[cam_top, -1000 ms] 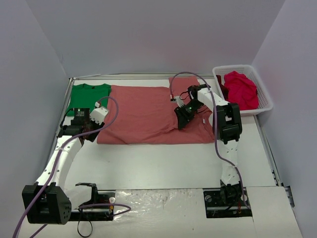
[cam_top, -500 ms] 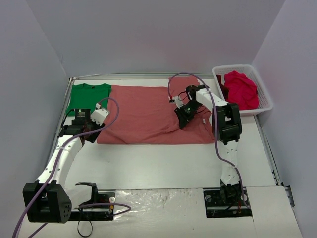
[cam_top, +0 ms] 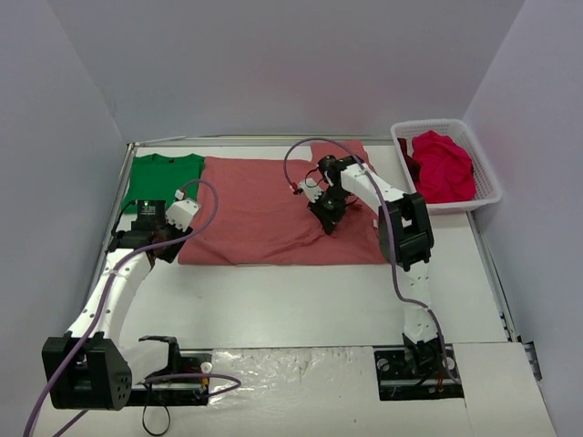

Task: Fold and stack the t-shirts
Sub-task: Fold the flattened tshirt in 1/3 of the way, then grap the side of the flattened tshirt furthest away from the robot with both arms

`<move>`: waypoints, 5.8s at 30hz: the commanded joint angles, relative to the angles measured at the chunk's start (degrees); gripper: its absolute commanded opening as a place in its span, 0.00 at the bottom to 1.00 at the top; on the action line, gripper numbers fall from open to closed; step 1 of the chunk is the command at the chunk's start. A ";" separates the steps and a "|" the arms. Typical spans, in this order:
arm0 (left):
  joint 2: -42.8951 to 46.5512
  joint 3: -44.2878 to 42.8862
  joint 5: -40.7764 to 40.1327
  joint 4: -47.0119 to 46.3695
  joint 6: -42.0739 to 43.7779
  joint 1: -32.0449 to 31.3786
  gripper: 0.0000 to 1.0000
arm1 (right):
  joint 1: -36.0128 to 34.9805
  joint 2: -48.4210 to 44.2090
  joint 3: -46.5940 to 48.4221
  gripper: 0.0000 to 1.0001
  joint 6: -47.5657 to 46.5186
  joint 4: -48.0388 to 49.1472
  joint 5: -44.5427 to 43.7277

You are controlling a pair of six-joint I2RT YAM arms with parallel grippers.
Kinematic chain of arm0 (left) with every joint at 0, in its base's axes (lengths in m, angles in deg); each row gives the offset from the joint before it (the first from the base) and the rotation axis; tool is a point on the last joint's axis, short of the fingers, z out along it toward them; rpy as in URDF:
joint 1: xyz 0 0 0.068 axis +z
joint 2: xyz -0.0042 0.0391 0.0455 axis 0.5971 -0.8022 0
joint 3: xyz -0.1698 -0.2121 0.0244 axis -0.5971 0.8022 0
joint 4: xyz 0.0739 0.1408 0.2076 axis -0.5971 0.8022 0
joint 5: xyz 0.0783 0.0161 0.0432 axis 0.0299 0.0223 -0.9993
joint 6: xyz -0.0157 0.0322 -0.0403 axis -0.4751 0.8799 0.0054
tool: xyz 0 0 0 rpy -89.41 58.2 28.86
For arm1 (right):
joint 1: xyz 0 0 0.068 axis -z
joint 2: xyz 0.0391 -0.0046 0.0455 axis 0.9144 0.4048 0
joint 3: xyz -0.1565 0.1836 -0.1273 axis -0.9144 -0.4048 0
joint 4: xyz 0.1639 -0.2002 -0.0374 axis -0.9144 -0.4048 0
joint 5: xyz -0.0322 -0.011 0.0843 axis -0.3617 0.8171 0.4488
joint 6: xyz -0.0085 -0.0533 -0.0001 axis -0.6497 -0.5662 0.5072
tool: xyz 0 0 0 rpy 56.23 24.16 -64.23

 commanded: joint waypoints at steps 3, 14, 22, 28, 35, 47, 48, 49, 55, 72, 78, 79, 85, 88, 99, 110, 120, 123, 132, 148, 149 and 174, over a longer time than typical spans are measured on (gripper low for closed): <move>-0.04 0.05 0.18 -0.14 0.02 0.53 0.42 | -3.03 -2.38 4.78 0.01 -0.48 -2.99 -7.05; -0.66 0.14 0.70 0.12 0.11 0.53 0.42 | -4.79 -0.01 8.91 0.05 -1.45 -3.87 -13.55; -1.45 0.05 0.88 0.39 0.11 0.62 0.41 | -5.14 3.69 14.45 0.11 -2.94 -4.74 -15.58; -2.68 0.14 0.88 0.47 0.28 0.62 0.42 | -6.90 6.85 18.23 0.49 -4.44 -4.57 -16.90; -3.03 -0.12 1.40 1.00 0.55 0.62 0.42 | -7.16 5.02 18.68 0.51 -2.15 -0.18 -16.37; -2.86 -0.57 6.93 3.90 5.46 -0.17 0.42 | -2.95 -21.23 -6.32 0.56 1.98 3.87 -15.76; -2.59 0.14 7.12 3.55 6.34 -0.17 0.42 | -2.34 -23.10 -8.90 0.56 1.98 3.52 -15.58; -2.59 0.75 6.95 3.46 8.44 -0.35 0.42 | -0.94 -25.21 -11.44 0.56 2.41 3.52 -15.49; -3.38 6.03 6.77 0.13 15.74 -0.44 0.42 | 4.43 -42.15 -27.19 0.57 4.09 3.25 -11.80; -13.75 7.53 8.18 -11.48 21.11 -0.53 0.41 | 19.64 -54.32 -38.98 0.60 3.30 5.27 -1.08; -15.86 7.62 7.82 -14.11 21.38 -0.53 0.40 | 20.79 -54.76 -39.33 0.61 3.38 5.19 -0.55; -16.39 7.44 7.74 -14.20 21.38 -0.61 0.41 | 20.79 -54.85 -39.42 0.61 3.38 5.01 -0.90; -19.02 6.12 7.91 -13.86 20.94 -0.61 0.03 | 20.79 -52.31 -38.98 0.63 3.56 2.99 -3.10; -19.47 5.24 8.79 -12.63 20.68 -0.53 0.02 | 20.52 -49.58 -38.89 0.63 3.47 1.76 -4.41; -18.15 5.15 9.49 -12.27 19.89 -0.61 0.02 | 20.08 -42.99 -39.51 0.53 -1.97 -4.66 -6.96; -17.80 5.15 10.46 -12.97 17.78 -0.61 0.02 | 19.91 -33.15 -37.84 0.52 -3.03 -2.90 -8.02; -16.74 5.50 10.37 -13.06 17.25 -0.70 0.02 | 19.29 -25.58 -33.44 0.50 -1.10 1.05 -8.02; -16.57 5.59 10.46 -13.15 17.25 -0.61 0.02 | 18.68 -23.56 -32.48 0.50 -0.57 1.40 -8.20; -16.30 6.30 10.64 -14.11 16.90 -0.61 0.03 | 14.99 -21.27 -32.04 0.20 1.10 1.49 -9.68; -7.87 7.17 7.12 -9.02 24.71 1.41 0.02 | 17.45 -26.28 -29.22 0.00 -0.92 -4.04 -14.70; -7.60 7.35 7.12 -8.67 24.98 1.41 0.02 | 17.71 -26.19 -29.22 0.00 -0.92 -4.04 -14.70; 11.02 7.18 12.74 12.32 29.37 3.52 0.02 | 18.33 -40.94 -35.28 0.00 -4.52 -12.48 -11.54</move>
